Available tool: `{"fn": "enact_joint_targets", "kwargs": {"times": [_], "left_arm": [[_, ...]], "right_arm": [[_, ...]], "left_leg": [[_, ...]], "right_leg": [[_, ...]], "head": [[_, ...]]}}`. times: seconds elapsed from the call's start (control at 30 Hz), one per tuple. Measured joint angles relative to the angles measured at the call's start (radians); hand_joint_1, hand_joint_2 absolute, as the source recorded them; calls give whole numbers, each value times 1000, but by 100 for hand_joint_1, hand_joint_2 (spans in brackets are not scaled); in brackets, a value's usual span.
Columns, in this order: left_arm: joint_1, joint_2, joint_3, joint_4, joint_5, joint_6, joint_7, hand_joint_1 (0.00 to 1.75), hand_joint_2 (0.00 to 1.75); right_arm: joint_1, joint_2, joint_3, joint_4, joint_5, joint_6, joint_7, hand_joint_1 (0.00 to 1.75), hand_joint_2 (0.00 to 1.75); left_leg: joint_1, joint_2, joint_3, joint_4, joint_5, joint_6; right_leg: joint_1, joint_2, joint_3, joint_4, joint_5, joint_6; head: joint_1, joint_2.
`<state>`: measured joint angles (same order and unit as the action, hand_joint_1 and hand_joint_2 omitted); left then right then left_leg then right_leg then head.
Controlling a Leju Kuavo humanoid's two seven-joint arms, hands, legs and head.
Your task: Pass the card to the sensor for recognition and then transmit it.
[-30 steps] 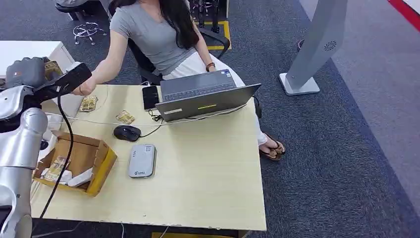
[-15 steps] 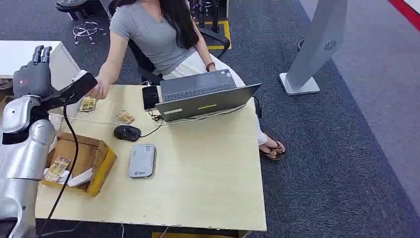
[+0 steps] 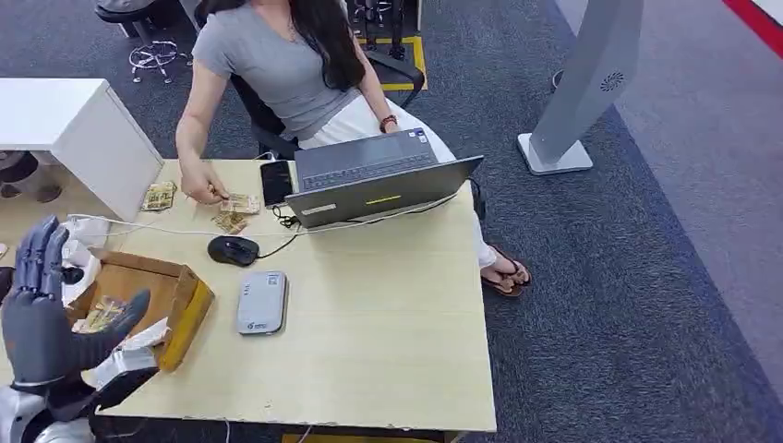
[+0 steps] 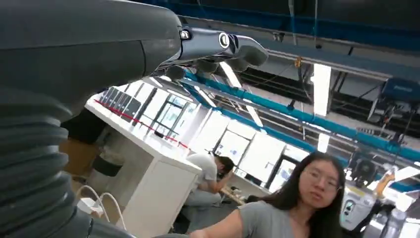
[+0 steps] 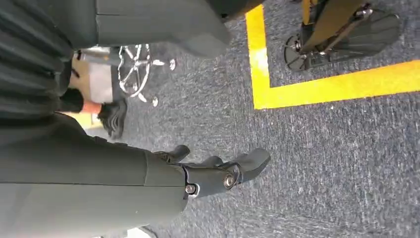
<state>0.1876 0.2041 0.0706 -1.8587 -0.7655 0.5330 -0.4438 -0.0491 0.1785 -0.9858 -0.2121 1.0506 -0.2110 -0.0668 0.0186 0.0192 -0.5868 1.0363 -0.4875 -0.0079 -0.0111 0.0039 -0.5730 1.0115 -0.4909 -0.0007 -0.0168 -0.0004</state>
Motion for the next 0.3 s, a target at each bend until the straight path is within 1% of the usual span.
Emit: {"fn": "enact_joint_targets", "kwargs": {"times": [0.07,0.13,0.17,0.2,0.23,0.3], "left_arm": [[75,-21,31,-51,59,11,-69,0,175],[143,-55,73,-94,130,-22,-168,0,175],[172,-81,100,-110,163,-52,-211,0,175],[197,-97,123,-121,183,-77,-235,0,175],[221,-118,150,-133,194,-100,-247,0,175],[255,-153,195,-144,208,-126,-255,0,175]], "right_arm": [[3,3,-13,0,-6,-4,0,0,0],[4,5,-30,0,-19,-13,-2,0,0],[4,6,-37,-1,-19,-15,-2,0,0],[5,7,-41,-1,-19,-16,-2,0,0],[5,8,-48,-2,-24,-19,-2,0,0],[6,11,-64,-3,-29,-19,-8,0,0]], "left_leg": [[0,0,0,0,0,0],[0,-1,0,0,-1,1],[0,-1,0,0,-1,1],[0,-1,0,0,-1,1],[0,-1,0,0,-1,0],[0,-1,0,0,-1,0]], "right_leg": [[0,0,0,0,0,0],[0,-1,0,0,-1,1],[0,-1,0,0,-1,1],[0,-1,0,0,-1,1],[0,-1,0,0,-1,1],[0,-3,1,0,-1,1]], "head": [[0,0],[0,0],[0,0],[0,0],[0,0],[0,0]]}}
